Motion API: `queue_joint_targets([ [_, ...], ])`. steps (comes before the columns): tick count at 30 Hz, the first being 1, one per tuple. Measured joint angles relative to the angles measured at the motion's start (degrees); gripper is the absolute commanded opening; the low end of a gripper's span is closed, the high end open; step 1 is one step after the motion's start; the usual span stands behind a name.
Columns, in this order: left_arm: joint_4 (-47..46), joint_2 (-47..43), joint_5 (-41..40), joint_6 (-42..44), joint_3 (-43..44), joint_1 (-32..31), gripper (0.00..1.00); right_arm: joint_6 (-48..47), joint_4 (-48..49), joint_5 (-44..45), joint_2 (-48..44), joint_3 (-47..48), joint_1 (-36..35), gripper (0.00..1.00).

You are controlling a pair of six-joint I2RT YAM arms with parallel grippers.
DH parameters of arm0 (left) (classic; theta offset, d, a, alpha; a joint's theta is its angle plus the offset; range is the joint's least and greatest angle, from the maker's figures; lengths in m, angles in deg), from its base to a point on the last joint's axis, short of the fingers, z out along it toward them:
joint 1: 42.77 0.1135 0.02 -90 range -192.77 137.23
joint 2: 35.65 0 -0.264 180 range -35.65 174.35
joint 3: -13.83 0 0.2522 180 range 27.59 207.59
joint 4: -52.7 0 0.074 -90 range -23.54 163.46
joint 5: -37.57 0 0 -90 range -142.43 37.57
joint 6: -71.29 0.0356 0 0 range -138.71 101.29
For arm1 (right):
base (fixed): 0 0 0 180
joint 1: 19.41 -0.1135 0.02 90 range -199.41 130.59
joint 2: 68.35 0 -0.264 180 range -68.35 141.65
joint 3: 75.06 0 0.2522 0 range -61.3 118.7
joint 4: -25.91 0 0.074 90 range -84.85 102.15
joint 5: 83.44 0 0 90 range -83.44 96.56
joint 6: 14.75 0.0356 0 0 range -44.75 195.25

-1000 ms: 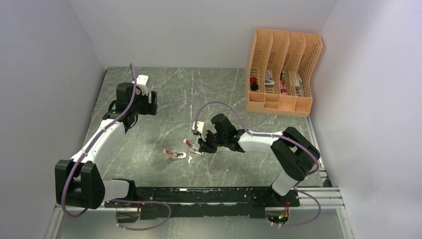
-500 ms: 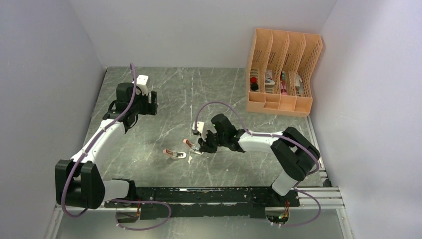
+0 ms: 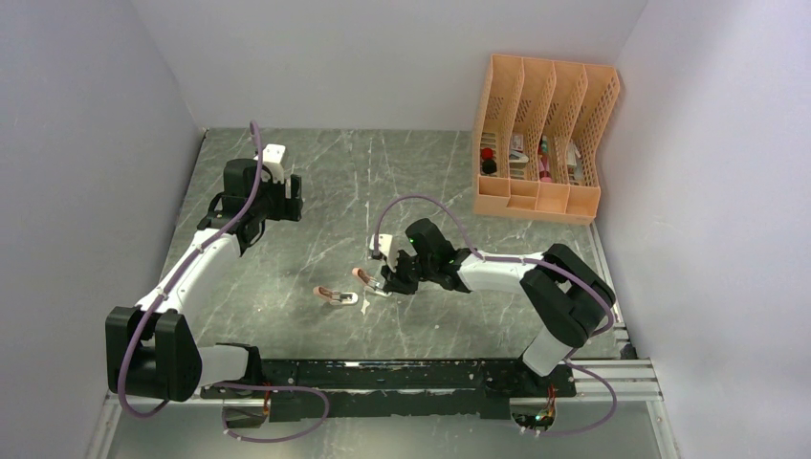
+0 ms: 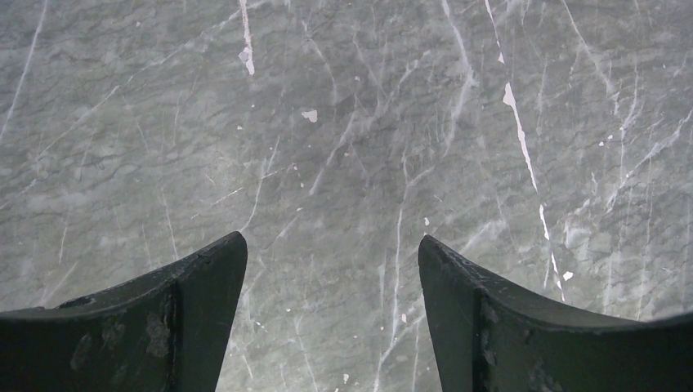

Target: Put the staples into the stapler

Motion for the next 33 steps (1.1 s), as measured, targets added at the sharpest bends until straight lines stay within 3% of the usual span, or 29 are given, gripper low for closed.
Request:
queue_joint_targets([
  [33,0.1,0.0,0.0,0.3,0.0,0.0,0.81,-2.3,-5.1,0.0,1.6,3.7,-0.1,0.00],
])
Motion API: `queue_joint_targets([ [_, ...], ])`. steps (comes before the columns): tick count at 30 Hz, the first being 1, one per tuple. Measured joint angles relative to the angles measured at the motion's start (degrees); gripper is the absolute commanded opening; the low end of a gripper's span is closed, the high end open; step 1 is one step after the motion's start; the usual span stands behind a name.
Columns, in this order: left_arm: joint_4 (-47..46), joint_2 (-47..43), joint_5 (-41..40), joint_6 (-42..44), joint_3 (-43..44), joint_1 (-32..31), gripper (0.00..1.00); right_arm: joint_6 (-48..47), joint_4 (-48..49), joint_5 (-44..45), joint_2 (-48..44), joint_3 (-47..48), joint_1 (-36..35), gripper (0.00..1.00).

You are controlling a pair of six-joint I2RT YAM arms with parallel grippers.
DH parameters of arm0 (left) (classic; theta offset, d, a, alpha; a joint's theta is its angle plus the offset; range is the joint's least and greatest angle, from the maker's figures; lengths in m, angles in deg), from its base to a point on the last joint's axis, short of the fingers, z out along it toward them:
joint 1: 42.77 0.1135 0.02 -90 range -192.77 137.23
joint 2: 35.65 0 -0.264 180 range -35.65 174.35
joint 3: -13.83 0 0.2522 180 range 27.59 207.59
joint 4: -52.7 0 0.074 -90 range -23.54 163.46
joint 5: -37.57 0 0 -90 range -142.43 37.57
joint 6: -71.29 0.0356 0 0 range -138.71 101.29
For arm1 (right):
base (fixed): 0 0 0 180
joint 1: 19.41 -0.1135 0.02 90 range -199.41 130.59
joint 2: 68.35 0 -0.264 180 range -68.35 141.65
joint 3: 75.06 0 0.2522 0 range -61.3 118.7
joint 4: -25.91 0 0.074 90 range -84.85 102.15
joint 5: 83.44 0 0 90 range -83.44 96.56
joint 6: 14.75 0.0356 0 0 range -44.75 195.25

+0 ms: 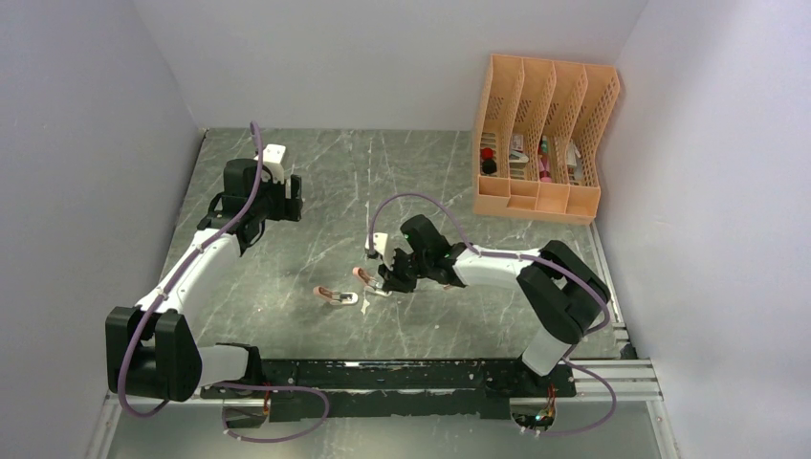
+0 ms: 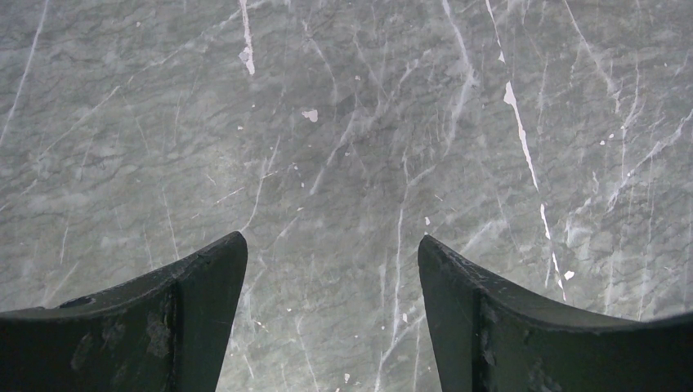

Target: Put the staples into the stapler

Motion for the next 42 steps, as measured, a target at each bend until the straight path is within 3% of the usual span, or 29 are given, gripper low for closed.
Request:
queue_joint_targets([
  [21,0.0,0.0,0.0,0.0,0.0,0.0,0.81,-1.1,-1.2,0.2,0.8,1.3,-0.3,0.00],
  [31,0.0,0.0,0.0,0.0,0.0,0.0,0.81,-1.1,-1.2,0.2,0.9,1.4,-0.3,0.15],
  [42,0.0,0.0,0.0,0.0,0.0,0.0,0.81,-1.1,-1.2,0.1,0.9,1.4,-0.4,0.21],
])
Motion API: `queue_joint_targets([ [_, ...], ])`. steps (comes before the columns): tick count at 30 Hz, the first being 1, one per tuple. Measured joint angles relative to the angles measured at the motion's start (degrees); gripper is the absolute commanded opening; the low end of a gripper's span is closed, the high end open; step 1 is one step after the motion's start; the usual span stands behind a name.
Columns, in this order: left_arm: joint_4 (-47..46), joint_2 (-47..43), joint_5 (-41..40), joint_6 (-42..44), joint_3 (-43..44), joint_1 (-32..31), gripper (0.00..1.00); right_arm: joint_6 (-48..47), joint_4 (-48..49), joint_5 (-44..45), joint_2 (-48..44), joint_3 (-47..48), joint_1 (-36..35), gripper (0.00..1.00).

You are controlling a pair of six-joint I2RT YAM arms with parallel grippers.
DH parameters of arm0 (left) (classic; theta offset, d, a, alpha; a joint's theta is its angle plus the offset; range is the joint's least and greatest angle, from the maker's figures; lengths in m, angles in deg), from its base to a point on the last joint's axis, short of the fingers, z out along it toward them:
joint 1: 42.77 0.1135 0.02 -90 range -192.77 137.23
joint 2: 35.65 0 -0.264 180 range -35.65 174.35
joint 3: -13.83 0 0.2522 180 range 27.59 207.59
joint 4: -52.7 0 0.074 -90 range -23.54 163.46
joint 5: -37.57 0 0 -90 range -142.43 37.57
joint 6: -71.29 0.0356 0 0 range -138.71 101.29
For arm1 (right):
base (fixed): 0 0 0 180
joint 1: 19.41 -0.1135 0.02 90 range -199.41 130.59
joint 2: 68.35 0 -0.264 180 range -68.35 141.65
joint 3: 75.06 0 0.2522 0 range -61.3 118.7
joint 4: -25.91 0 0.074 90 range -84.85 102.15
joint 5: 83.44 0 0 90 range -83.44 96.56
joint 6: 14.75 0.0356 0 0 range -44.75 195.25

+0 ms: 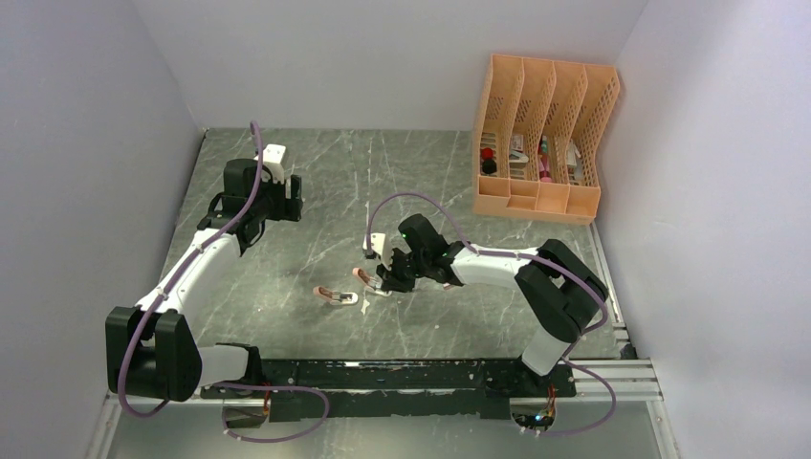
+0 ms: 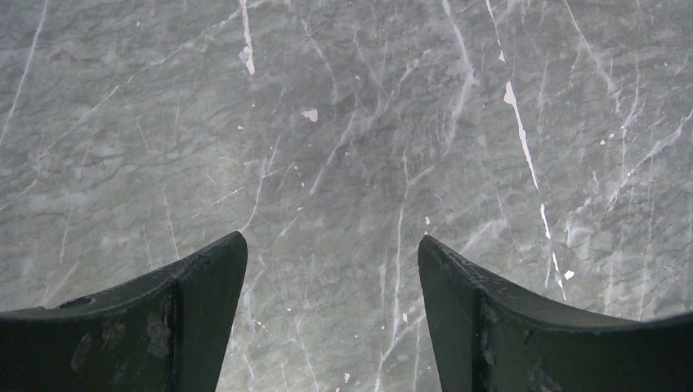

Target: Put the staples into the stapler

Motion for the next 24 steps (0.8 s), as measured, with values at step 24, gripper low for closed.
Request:
queue_joint_targets([
  [24,0.0,0.0,0.0,0.0,0.0,0.0,0.81,0.2,2.2,0.2,0.0,-0.9,0.0,0.43],
])
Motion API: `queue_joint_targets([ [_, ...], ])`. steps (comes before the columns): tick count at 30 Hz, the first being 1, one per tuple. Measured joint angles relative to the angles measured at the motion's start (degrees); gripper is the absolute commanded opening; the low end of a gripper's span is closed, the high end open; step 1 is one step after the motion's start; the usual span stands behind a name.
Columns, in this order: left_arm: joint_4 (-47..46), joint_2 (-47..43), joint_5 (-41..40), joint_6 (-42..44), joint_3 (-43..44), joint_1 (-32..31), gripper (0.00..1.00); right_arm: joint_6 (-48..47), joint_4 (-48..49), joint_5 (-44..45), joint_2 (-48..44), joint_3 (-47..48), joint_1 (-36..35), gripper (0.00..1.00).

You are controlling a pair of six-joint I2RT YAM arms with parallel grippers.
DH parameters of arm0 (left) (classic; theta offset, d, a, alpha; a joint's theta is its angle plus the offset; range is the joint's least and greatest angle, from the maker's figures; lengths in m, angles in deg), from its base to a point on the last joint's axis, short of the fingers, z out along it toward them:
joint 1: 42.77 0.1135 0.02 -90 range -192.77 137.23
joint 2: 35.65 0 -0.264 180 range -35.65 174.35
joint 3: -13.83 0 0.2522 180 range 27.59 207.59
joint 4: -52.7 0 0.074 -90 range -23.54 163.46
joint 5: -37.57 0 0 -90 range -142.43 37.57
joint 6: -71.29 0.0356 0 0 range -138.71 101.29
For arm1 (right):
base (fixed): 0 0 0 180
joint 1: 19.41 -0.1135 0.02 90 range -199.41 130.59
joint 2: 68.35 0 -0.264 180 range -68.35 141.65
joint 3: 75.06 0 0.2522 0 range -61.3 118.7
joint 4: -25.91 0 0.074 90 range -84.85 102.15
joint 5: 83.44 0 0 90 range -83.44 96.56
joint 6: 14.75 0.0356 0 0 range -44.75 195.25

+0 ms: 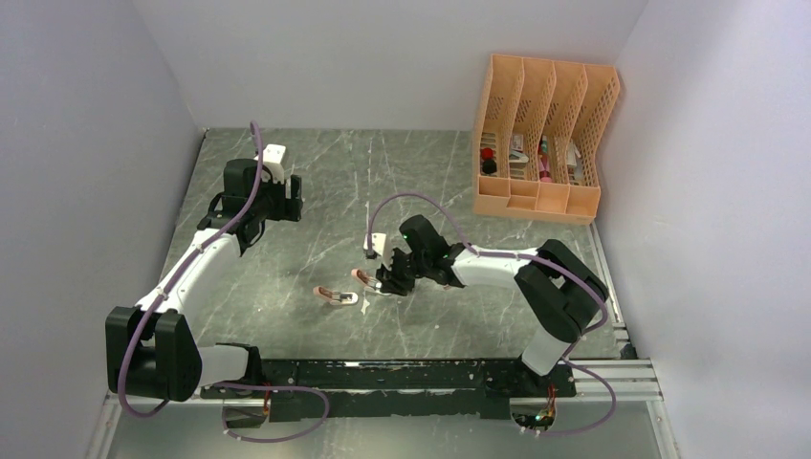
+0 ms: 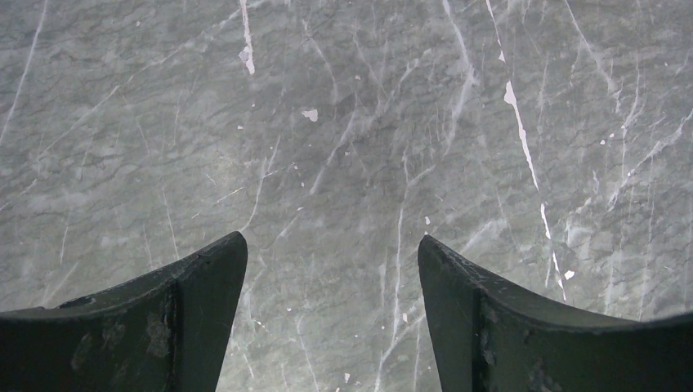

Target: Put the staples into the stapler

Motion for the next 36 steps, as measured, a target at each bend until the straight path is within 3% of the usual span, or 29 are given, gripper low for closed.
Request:
queue_joint_targets([
  [3,0.0,0.0,0.0,0.0,0.0,0.0,0.81,0.1,0.5,-0.1,-0.5,-0.6,0.0,0.56],
  [6,0.0,0.0,0.0,0.0,0.0,0.0,0.81,0.3,1.0,-0.2,-1.2,-1.2,0.0,0.59],
  [20,0.0,0.3,0.0,0.0,0.0,0.0,0.81,2.4,6.8,1.8,-6.1,-4.4,0.0,0.58],
  [36,0.2,0.7,0.0,0.0,0.0,0.0,0.81,2.6,6.0,5.1,-3.5,-3.1,0.1,0.57],
])
